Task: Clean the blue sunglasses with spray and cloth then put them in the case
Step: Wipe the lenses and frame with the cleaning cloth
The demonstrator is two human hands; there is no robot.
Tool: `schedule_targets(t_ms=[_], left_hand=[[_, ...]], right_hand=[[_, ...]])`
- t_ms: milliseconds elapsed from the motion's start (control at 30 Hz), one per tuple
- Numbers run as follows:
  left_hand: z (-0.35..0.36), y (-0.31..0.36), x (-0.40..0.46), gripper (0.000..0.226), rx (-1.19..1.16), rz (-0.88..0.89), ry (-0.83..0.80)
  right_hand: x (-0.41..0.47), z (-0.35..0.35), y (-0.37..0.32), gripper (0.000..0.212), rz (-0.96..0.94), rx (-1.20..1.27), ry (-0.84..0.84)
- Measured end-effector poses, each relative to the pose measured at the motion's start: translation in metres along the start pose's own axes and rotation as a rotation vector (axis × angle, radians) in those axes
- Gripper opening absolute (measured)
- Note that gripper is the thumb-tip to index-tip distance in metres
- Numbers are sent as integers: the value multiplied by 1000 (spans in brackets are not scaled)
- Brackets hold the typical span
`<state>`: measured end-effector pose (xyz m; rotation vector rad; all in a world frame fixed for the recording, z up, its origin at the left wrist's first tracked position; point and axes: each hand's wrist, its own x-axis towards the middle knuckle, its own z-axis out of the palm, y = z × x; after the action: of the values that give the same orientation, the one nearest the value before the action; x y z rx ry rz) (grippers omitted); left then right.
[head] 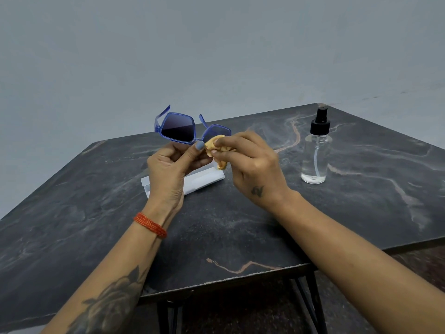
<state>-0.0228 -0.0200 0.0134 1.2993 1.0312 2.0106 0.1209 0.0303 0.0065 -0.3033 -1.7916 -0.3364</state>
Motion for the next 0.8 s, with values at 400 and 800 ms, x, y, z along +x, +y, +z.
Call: schedule_targets(t_ms=[400,800], left_hand=[[0,-2,0,13,23,0,-9],[0,-2,0,12,5,0,20]], right_hand=[[2,1,0,28,132,-54,35],[-1,2,-1,24,57,35,50]])
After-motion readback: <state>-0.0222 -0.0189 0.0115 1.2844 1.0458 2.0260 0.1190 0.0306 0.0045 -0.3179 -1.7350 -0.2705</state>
